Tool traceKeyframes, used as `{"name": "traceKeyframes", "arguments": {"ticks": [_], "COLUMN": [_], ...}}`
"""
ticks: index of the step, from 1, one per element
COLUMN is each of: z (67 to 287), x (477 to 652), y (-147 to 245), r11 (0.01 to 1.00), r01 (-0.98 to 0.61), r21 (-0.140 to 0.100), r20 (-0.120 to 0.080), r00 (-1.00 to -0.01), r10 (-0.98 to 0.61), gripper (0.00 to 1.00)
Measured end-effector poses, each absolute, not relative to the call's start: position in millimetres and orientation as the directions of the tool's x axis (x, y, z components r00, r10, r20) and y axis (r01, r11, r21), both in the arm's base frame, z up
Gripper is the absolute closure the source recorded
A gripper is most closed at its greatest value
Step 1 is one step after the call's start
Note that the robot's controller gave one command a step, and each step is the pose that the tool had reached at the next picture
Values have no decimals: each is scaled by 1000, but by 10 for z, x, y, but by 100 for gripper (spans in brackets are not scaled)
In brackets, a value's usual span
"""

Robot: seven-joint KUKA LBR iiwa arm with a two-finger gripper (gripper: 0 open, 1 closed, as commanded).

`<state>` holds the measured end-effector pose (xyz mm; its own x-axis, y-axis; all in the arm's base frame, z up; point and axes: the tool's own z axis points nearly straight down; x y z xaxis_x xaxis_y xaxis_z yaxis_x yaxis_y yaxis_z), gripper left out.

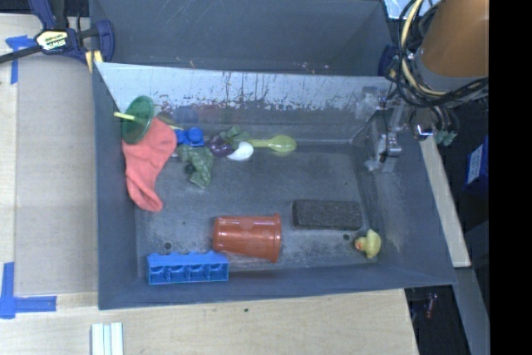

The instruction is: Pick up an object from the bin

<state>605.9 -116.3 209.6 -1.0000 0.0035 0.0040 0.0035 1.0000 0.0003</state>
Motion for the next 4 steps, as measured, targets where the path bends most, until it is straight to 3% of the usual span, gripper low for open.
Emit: {"name": "traceKeyframes", "arguments": {"ticks": [1,2,3,4], "z": [2147,1929,1934,1893], "x": [6073,6007,5568,5309], "y": [-1158,-603,-394,-152], "r11": [1000,994,979,925], "r01": [1,-112,-204,-380], "r21": [-1,-2,-4,-4], "r20": [-4,-5,-7,-7], "r00": [-1000,-994,-979,-925], "r10": [1,-112,-204,-380], "gripper": [0,0,0,0]}}
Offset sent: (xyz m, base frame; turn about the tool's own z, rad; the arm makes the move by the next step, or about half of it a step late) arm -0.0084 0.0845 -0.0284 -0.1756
